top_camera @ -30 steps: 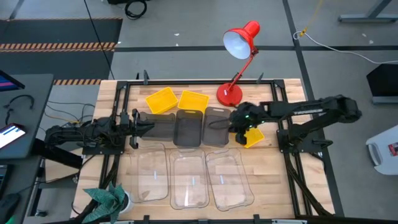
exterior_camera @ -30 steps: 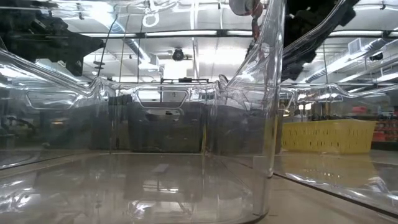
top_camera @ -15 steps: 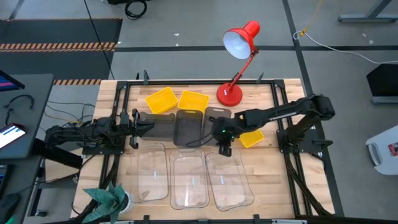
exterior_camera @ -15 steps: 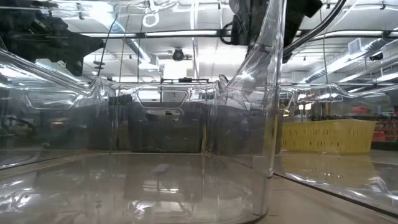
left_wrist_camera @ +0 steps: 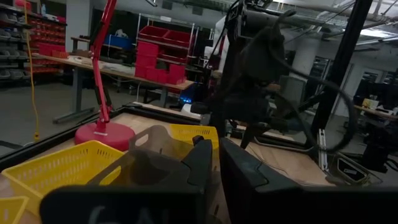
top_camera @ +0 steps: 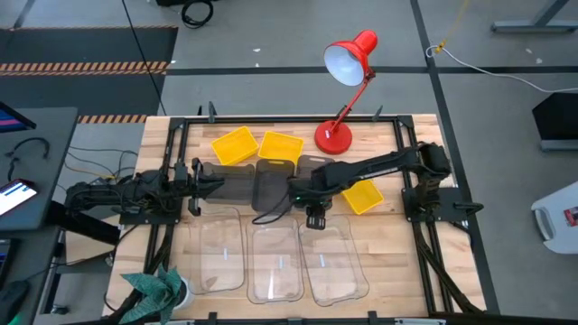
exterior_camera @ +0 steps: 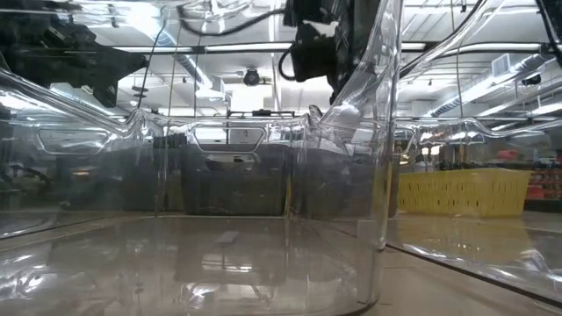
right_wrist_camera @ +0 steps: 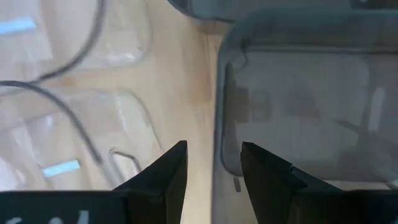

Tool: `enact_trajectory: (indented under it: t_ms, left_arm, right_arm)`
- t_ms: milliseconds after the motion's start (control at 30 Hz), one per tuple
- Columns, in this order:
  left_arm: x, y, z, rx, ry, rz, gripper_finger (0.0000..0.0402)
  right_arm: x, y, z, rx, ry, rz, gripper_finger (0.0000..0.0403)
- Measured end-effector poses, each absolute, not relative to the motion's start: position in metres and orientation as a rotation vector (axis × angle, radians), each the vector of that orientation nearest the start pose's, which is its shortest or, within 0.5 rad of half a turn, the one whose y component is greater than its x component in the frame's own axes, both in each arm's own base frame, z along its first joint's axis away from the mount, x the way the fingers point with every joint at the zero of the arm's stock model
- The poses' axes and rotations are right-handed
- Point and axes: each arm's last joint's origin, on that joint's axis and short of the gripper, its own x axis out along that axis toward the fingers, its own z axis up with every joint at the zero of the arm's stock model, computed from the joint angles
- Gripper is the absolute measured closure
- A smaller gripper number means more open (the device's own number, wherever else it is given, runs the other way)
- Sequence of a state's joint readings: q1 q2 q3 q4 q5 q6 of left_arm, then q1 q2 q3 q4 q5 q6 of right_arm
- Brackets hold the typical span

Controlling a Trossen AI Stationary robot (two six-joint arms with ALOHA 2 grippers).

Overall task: Stack baskets by color
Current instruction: Stack the right black bin on top of the middle black bin

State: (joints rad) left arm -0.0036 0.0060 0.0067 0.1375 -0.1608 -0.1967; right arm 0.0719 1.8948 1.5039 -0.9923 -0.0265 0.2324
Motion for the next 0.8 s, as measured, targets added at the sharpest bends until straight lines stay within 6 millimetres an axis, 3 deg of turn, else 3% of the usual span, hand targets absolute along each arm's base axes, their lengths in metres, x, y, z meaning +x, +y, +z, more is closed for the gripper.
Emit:
enact_trajectory:
  t_ms: [300, 567, 800]
  left_arm:
    - [0.096, 0.004, 0.179, -0.207, -0.153, 0.143, 0.0371]
    - [0.096, 0.004, 0.179, -0.207, -0.153, 0.143, 0.0363]
    - [0.096, 0.004, 0.179, -0.207, -0.153, 0.142, 0.037]
  right_arm:
    - [0.393, 0.03, 0.199, 0.14, 1.577, -0.04, 0.0249]
    - [0.398, 0.029, 0.184, 0.145, 1.655, -0.039, 0.0255]
    - [0.399, 0.029, 0.183, 0.159, 1.644, -0.066, 0.0321]
